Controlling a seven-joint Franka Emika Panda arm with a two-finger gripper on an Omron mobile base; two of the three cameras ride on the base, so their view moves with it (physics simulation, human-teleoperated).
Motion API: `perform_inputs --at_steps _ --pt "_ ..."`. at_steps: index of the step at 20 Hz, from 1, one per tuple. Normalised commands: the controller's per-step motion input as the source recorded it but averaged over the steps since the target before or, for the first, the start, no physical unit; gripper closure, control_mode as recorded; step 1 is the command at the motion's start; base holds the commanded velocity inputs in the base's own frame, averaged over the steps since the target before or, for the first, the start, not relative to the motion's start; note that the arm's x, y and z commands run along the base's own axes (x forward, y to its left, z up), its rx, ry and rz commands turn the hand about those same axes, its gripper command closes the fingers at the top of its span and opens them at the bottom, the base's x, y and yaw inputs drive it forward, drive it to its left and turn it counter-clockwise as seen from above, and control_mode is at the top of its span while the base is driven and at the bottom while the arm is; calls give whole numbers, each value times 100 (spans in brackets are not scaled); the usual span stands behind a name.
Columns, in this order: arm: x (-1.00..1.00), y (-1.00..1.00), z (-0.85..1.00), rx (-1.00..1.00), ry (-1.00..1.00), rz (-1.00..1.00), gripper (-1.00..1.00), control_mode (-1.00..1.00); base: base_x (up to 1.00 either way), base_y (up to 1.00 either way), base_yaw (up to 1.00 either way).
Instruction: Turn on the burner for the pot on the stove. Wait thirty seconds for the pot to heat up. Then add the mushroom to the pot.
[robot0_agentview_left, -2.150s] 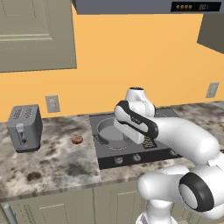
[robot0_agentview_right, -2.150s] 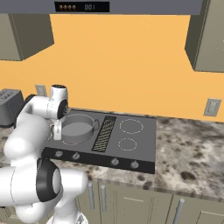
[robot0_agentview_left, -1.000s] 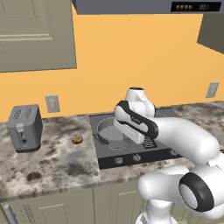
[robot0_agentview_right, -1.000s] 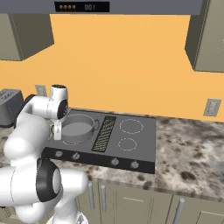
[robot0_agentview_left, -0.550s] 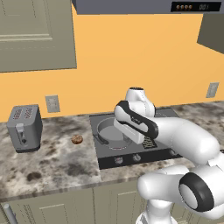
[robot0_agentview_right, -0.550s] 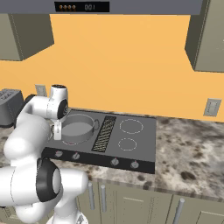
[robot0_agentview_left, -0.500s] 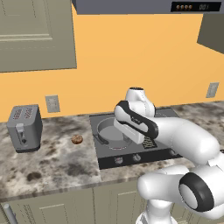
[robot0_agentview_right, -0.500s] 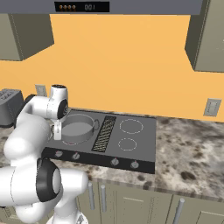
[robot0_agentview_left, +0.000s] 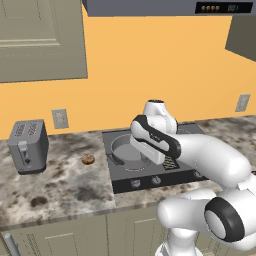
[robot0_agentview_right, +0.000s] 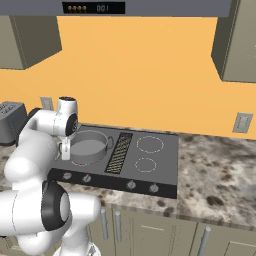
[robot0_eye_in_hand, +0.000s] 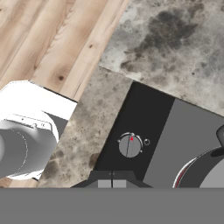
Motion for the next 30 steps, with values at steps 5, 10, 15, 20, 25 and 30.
perform_inputs --at_steps 5,10,15,20,25,30 --pt "0 0 0 0 0 0 100 -100 0 0 0" --pt "0 0 0 0 0 0 100 -100 0 0 0" --pt "0 0 0 0 0 0 100 -100 0 0 0" --pt "0 0 0 0 0 0 100 -100 0 0 0" --pt "0 0 0 0 0 0 100 -100 0 0 0" --pt "0 0 0 0 0 0 100 -100 0 0 0"
